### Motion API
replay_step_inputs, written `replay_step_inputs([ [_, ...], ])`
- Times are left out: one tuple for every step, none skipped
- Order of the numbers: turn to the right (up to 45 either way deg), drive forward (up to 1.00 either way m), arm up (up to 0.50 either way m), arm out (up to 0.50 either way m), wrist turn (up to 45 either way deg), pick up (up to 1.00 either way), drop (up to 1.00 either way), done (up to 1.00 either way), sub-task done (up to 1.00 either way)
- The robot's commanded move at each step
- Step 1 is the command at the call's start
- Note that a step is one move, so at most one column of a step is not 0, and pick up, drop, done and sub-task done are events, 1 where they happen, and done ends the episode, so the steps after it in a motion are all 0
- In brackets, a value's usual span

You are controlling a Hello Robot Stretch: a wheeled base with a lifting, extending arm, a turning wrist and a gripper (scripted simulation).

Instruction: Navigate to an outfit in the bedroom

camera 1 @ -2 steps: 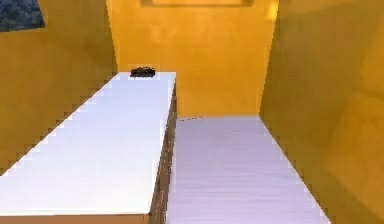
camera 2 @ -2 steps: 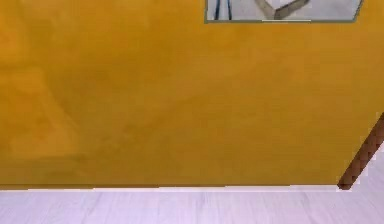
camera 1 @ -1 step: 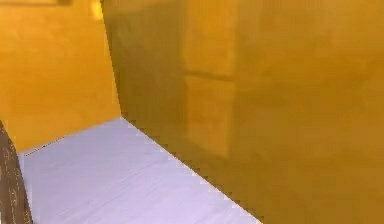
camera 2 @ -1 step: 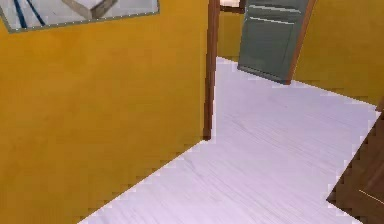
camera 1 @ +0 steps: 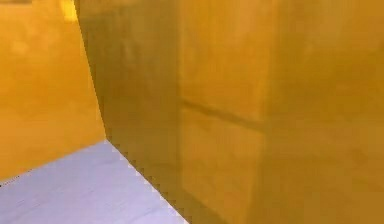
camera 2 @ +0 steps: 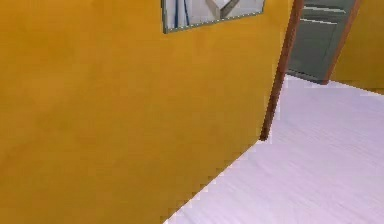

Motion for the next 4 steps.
replay_step_inputs([
  [-45.0,0.00,0.00,0.00,0.0,0.00,0.00,0.00,0.00],
  [-3.0,0.00,0.00,0.00,0.0,0.00,0.00,0.00,0.00],
  [0.0,1.00,0.00,0.00,0.0,0.00,0.00,0.00,0.00],
  [-3.0,0.00,0.00,0.00,0.0,0.00,0.00,0.00,0.00],
])
